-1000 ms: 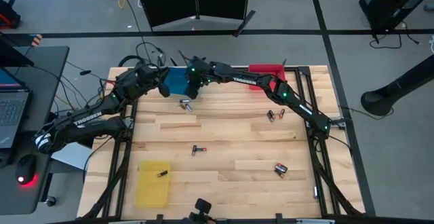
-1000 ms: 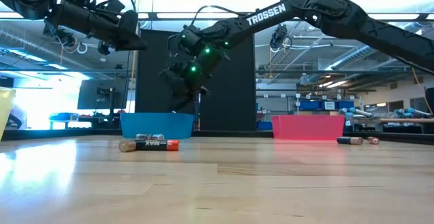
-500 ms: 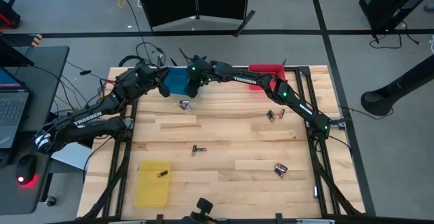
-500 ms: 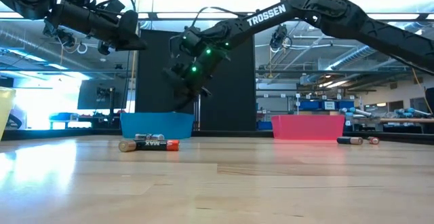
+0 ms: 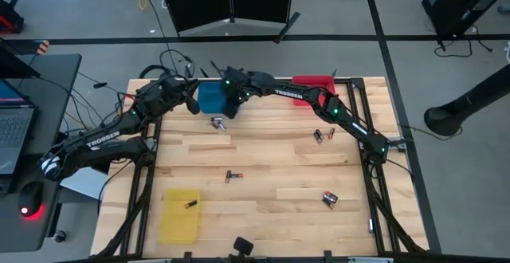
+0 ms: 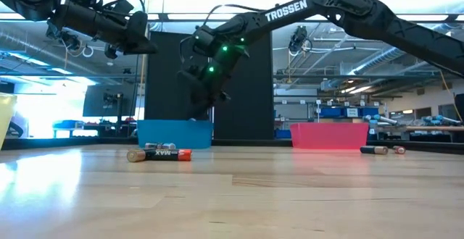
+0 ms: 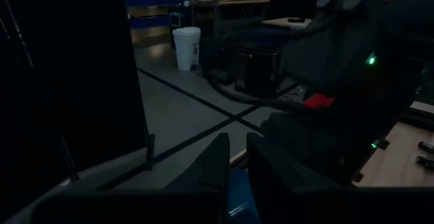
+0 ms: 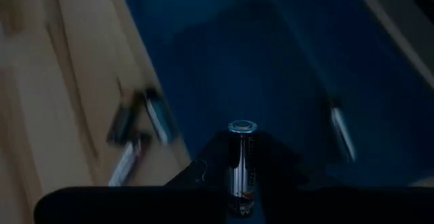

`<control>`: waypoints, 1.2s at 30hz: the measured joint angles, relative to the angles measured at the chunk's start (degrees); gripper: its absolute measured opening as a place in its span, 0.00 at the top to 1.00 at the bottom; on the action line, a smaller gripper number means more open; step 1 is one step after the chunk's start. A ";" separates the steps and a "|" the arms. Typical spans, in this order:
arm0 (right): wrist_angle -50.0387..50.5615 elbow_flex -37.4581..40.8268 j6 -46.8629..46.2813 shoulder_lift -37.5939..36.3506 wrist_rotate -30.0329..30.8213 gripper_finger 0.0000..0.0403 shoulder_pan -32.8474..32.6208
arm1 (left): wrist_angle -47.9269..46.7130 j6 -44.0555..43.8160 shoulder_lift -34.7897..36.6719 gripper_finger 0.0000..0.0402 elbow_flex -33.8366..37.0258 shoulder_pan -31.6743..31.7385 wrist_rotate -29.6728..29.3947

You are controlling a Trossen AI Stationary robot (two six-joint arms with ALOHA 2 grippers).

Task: Sort batteries
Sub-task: Put the silver battery into the blue bin

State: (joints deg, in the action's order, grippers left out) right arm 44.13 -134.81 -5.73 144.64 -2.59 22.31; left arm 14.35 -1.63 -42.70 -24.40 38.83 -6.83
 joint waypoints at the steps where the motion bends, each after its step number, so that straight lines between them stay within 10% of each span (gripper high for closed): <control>1: -1.79 -0.04 -0.10 0.22 -0.06 0.85 0.00 | 0.00 0.00 0.00 0.86 0.00 0.00 0.00; 36: -9.89 0.42 -3.55 3.39 -0.04 0.78 1.18 | 0.07 -0.07 -0.04 0.95 0.00 0.00 0.02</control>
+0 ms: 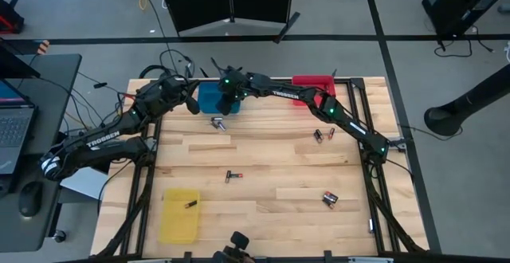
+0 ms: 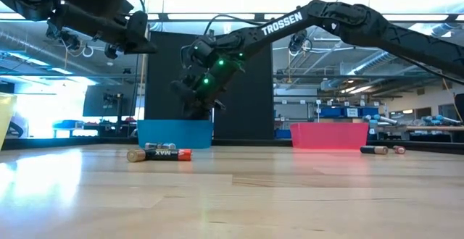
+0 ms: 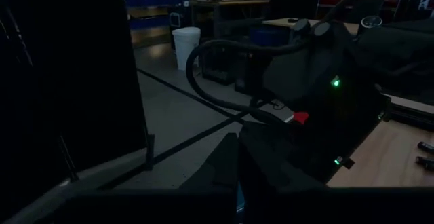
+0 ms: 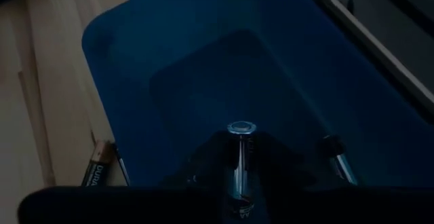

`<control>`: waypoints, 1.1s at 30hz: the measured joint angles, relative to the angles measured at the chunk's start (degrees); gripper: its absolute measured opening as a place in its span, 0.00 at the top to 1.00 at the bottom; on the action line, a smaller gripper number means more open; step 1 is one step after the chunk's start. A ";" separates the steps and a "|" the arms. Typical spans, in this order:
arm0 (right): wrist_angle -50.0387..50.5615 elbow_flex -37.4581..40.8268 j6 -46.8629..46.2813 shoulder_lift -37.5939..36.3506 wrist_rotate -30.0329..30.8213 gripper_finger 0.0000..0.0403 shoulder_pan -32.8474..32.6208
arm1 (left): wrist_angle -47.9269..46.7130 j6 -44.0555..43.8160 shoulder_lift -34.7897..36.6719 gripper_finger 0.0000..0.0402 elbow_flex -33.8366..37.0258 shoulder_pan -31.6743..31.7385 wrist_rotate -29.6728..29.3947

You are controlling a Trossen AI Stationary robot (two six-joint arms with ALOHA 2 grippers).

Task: Sort batteries
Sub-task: Put the silver battery into the blue bin, then put the black-brown battery into the yellow bin

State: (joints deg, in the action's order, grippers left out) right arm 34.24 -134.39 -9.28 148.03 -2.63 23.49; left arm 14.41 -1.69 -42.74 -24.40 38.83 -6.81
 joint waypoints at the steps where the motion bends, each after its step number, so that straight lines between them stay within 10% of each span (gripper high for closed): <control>1: 0.00 0.00 0.00 0.00 0.00 0.77 0.00 | 0.00 0.00 0.00 0.95 0.00 0.00 0.00; 18: -2.29 -0.55 4.51 -3.07 0.13 0.72 -1.57 | 0.51 0.05 0.04 0.95 0.00 0.00 1.67; 26: 6.55 -0.61 13.48 -9.98 -0.31 0.96 -3.47 | 1.04 1.45 0.06 0.95 -0.02 0.00 6.72; 33: 5.36 7.43 15.93 -12.85 1.36 0.98 -6.42 | 1.06 1.50 0.06 0.98 -0.02 -0.02 9.73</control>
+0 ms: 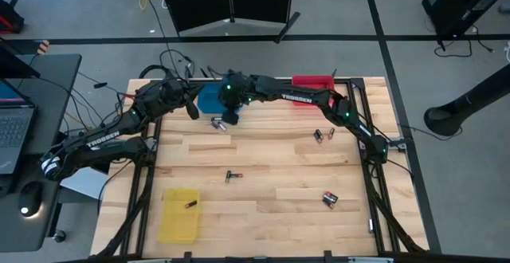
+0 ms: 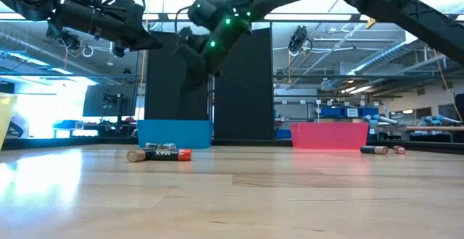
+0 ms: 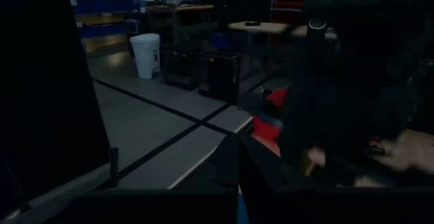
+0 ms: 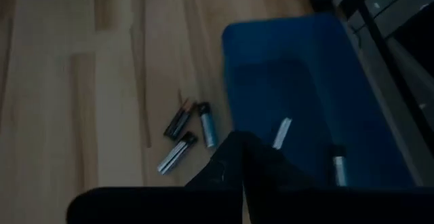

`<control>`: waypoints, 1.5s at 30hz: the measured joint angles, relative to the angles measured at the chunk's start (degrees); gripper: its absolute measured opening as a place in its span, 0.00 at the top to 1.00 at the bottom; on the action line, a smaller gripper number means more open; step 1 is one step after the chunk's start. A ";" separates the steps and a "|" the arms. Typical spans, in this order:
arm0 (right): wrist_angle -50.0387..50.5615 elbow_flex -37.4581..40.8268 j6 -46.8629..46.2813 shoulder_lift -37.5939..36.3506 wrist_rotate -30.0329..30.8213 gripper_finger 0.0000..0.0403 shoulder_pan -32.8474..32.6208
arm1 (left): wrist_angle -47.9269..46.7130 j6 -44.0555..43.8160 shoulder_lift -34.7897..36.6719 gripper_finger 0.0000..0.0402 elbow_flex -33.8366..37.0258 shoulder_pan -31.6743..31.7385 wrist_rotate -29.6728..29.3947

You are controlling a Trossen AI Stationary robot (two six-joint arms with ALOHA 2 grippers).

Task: Sort batteries
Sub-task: Put the black-brown battery into the yellow bin

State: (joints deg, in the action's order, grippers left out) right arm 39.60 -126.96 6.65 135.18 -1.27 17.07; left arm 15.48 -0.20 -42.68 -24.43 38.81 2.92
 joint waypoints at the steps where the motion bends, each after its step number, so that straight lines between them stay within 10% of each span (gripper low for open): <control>1: -1.43 1.69 -0.09 -0.40 0.04 0.98 -0.38 | -0.02 0.09 0.00 0.98 0.00 0.01 0.02; 23: -39.50 62.43 -13.84 -37.49 10.38 0.99 -4.49 | -1.85 -1.56 -8.90 0.99 -0.53 -4.01 8.37; 35: -34.86 78.81 -21.37 -56.98 16.45 0.99 -6.96 | -2.03 -1.56 -27.03 0.99 -5.83 -7.44 7.70; 45: -0.21 79.93 -43.74 -59.50 16.23 0.96 -6.04 | 7.07 -4.88 -35.58 0.99 -6.32 -7.44 6.99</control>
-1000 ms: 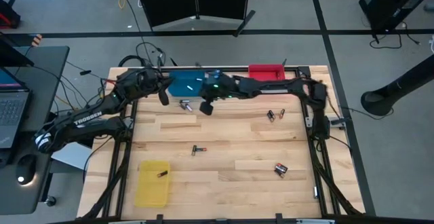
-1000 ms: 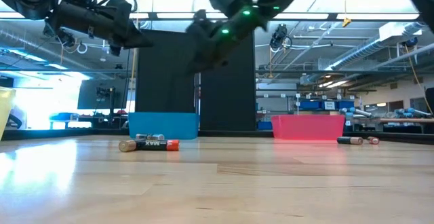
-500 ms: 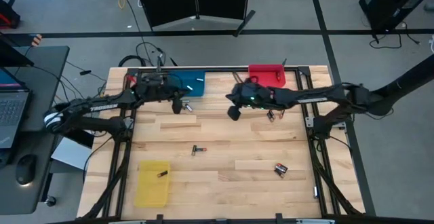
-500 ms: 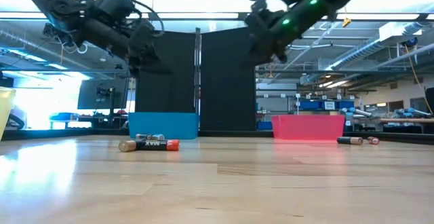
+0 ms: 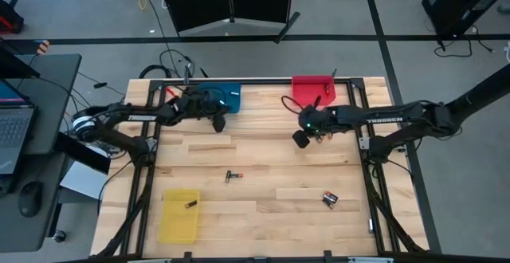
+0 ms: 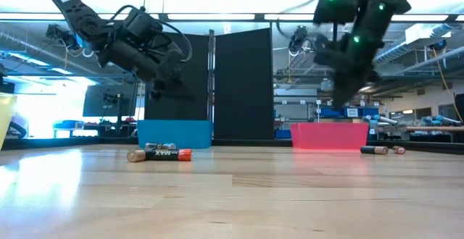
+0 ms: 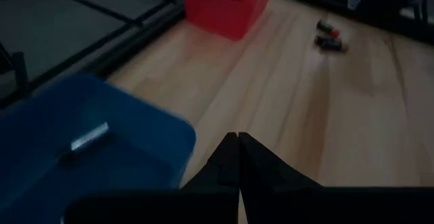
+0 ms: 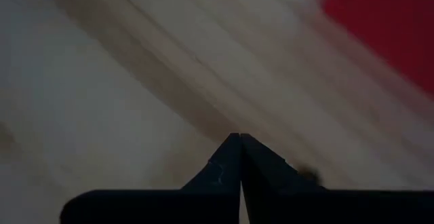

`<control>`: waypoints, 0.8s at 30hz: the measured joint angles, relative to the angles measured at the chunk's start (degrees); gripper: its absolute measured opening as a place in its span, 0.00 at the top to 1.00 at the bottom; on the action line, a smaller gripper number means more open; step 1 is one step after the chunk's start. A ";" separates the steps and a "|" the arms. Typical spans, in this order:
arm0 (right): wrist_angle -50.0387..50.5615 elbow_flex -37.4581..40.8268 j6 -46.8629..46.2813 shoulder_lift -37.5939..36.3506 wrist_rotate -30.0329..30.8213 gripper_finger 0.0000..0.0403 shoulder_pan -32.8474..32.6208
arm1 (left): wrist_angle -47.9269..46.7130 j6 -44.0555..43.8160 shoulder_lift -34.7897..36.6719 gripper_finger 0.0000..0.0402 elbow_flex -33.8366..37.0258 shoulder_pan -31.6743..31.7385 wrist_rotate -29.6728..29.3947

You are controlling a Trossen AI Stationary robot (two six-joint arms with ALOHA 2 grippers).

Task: Sort batteries
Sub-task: Put the black-brown battery into the yellow bin

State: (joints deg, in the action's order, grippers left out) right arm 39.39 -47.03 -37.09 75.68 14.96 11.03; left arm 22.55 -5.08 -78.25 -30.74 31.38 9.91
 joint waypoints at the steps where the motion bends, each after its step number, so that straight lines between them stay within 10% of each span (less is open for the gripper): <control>1: 2.46 0.00 -1.91 0.53 -0.30 0.96 0.18 | 0.68 -0.32 -0.27 0.99 0.00 0.00 0.00; 24: 8.25 -0.19 -4.27 14.26 -8.89 0.73 5.99 | 1.82 -1.58 -0.64 0.99 0.04 0.00 0.33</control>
State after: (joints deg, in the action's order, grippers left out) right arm 47.64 -47.21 -41.36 89.95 6.07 17.02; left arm 24.37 -6.66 -78.89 -30.70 31.38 10.25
